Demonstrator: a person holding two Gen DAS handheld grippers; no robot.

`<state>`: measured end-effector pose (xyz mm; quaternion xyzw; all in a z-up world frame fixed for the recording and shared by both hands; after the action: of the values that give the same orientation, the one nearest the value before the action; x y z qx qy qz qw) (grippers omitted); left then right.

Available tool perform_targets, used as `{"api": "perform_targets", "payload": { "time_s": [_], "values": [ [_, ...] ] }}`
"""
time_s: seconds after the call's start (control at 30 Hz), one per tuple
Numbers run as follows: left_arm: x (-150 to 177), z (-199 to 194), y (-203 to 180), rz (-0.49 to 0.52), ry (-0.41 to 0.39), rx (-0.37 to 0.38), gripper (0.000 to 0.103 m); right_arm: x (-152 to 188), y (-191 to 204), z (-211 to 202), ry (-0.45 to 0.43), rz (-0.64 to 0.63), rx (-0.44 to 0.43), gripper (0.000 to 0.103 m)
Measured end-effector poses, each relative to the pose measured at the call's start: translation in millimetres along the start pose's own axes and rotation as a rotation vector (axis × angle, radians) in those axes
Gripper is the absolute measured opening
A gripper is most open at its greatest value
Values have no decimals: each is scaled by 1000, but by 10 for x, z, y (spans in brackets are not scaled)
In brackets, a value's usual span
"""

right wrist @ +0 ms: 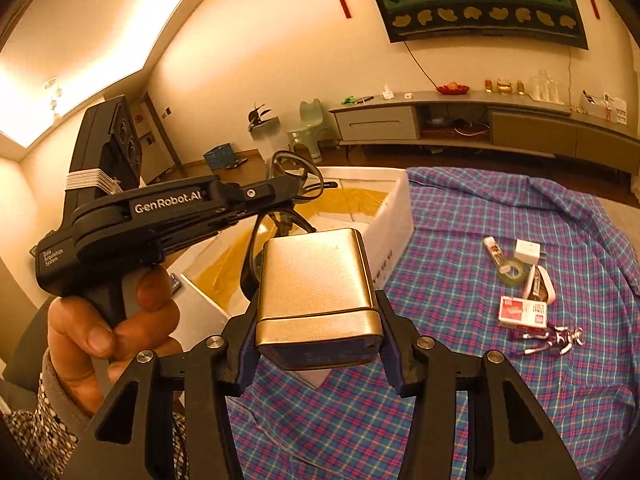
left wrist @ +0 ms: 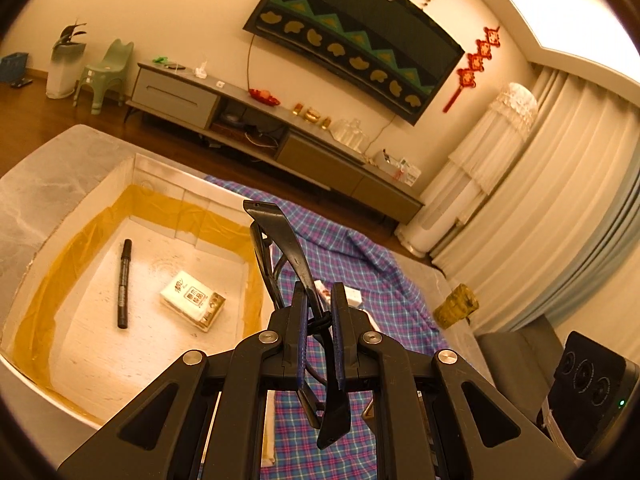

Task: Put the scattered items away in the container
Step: 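Lift the glasses and gold box and carry them toward the white box, then hold the glasses and gold box above the white box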

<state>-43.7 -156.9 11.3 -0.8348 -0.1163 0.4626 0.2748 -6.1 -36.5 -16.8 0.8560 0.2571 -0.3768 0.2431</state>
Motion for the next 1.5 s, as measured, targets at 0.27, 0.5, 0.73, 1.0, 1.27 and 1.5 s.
{"api": "perform_targets", "payload": {
  "time_s": [0.27, 0.5, 0.73, 1.0, 1.27, 1.5],
  "values": [
    [-110, -147, 103, -22, -34, 6, 11, -136, 284, 22, -14, -48, -16, 51],
    [-180, -246, 267, -52, -57, -2, 11, -221, 473, 57, -21, -81, -25, 51],
    [-256, -355, 416, -82, -86, -11, 11, -306, 606, 112, -27, -103, -31, 51],
    [-307, -427, 681, -134, -107, -37, 11, -353, 696, 262, -6, -122, -38, 51],
    [-351, -483, 937, -191, -125, -69, 11, -447, 693, 533, 36, -110, -55, 51],
    [-393, -542, 1190, -237, -142, -96, 11, -479, 695, 725, 67, -94, -68, 51]
  ]
}}
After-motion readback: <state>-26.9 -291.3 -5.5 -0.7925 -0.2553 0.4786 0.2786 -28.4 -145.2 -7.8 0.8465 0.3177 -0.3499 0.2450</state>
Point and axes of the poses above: each gripper's, at about its wrist camera, not at the fingertips, and z roughly the way its jaws point, y to its left, x to its underside, the point moved 9 cm from there along z, roughly the way its jaws point, and after that the axes turned 6 degrees about x, right-handed, at the moved point
